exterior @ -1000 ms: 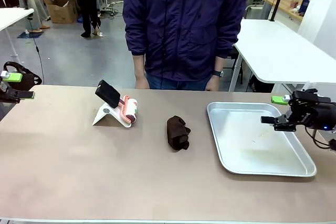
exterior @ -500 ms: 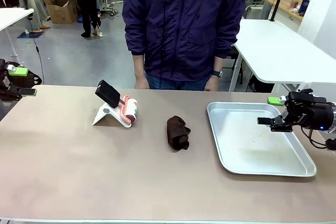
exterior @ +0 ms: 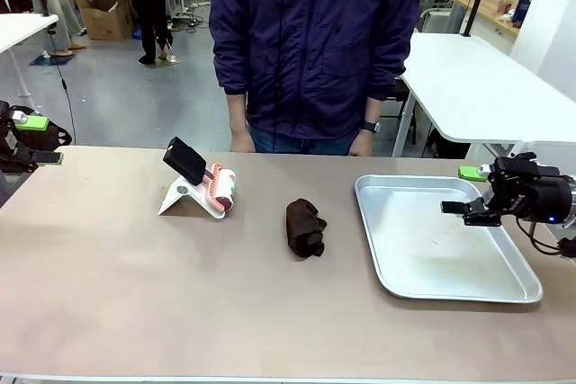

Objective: Clean the surface of the table.
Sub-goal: Return the Lint Roller and towel to their original positions.

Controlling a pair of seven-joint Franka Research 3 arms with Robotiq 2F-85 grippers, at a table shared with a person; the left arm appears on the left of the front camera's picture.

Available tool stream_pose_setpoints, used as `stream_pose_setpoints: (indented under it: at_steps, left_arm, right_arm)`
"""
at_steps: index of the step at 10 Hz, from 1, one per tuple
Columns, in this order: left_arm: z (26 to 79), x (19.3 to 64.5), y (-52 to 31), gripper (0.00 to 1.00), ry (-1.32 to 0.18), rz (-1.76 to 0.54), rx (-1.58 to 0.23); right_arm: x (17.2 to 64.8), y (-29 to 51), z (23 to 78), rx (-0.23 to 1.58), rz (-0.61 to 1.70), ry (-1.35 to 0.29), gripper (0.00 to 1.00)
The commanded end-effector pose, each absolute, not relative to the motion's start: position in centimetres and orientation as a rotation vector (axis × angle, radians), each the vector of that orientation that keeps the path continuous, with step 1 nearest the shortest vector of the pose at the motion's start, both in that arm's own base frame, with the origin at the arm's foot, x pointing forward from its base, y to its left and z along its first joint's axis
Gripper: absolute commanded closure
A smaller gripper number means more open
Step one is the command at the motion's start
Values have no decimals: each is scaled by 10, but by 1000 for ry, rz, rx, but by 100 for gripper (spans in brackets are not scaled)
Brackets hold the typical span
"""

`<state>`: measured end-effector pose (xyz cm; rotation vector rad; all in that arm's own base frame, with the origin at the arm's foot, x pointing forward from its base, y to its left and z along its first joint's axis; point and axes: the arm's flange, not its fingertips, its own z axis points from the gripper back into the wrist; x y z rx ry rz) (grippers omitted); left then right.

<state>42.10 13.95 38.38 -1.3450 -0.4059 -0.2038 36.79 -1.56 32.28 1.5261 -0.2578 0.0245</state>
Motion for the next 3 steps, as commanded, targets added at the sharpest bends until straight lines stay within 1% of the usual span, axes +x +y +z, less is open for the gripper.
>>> stream_pose_setpoints:
  at_steps: [1, 3]
  left_arm:
    - [386, 418, 136, 0, -418, -183, -1354]
    - [386, 418, 136, 0, -418, -183, -1354]
  right_arm:
    - [369, -13, 325, 1515, 20, -253, 0]
    - [369, -13, 325, 1515, 20, -253, 0]
